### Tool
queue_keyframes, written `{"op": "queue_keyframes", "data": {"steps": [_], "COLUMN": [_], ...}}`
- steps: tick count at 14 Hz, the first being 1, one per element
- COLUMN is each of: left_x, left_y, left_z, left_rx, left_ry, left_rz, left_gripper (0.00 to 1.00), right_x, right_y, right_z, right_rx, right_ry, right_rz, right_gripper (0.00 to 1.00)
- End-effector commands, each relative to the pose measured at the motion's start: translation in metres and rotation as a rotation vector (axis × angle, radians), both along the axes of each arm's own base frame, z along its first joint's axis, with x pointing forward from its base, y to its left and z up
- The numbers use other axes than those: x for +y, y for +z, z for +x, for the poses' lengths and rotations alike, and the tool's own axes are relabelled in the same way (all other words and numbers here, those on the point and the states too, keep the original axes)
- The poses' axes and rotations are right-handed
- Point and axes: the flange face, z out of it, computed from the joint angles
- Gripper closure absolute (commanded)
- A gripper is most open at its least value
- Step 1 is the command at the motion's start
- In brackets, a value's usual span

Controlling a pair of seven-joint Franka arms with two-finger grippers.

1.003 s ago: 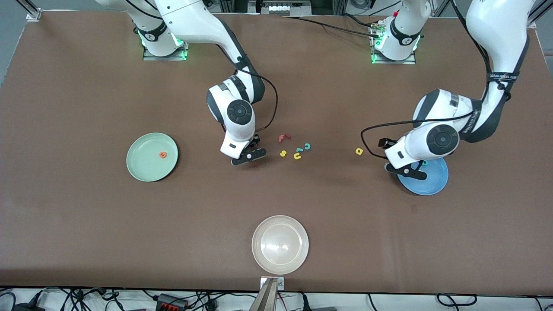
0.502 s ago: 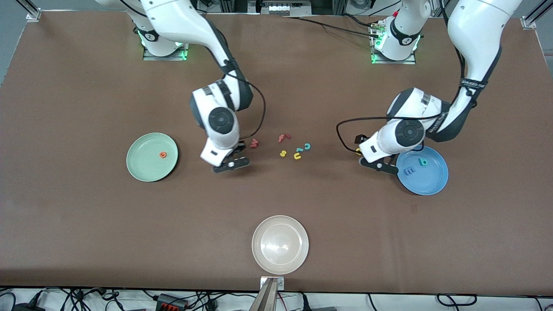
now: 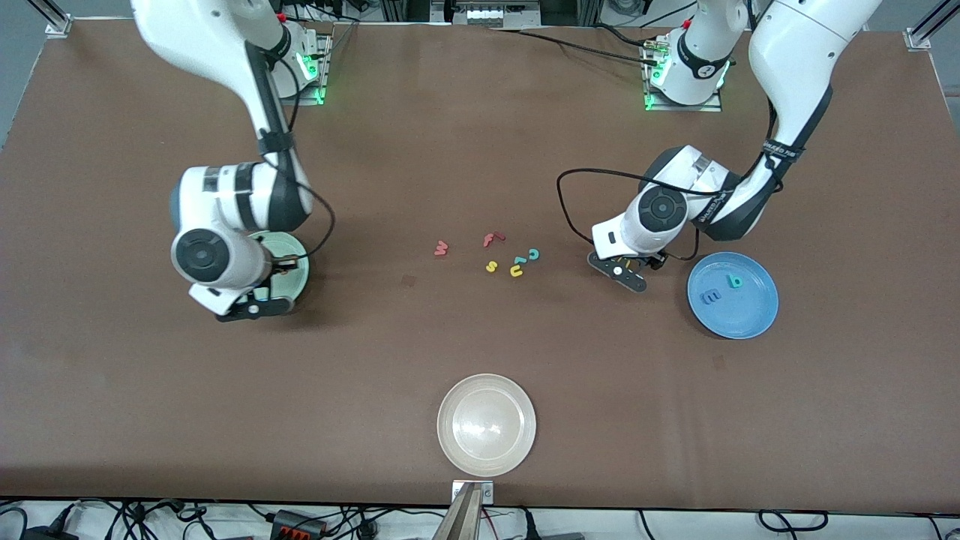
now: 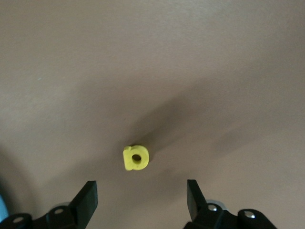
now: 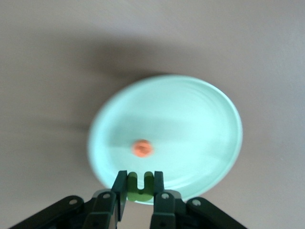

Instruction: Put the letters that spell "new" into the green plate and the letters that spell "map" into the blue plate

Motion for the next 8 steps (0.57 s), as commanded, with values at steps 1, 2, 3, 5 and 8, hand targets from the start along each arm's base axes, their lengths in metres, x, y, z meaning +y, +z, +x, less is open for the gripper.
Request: {"op": "queue_keyframes", "data": {"steps": [1,2,3,5,8], "left_x": [0.008,0.009,0.010,0.009,0.009], "left_y": [-0.019,-0.025,-0.026,-0.029,-0.033], "left_z": [0.002,0.002,0.002,0.001,0.002], "left_rx": [-0.034,-0.031,-0.031,-0.027,-0.029], "left_ry": [-0.067,-0.072,-0.074,-0.075,-0.074], "left_rz": [-0.003,-0.004,-0.004,-0.005,-0.016], "left_gripper": [0.29,0.31,0.38,0.51,0.60], "right_x": [-0.039,-0.041,-0.043,-0.043,-0.034], "right_y": [-0.030,-0.042,-0.050,-0.067,-0.061], "right_z": [-0.004,-0.003,-0.002,-0.001,0.005], "right_rx": [0.052,0.051,0.044,0.035,0.007], "right_ry": [-0.010,-0.010,-0.019,-0.050,-0.057], "right_rz": [0.017,0.007,0.008,0.030,0.040], "right_gripper": [0.85,0.85,0.84,0.78,0.00]}}
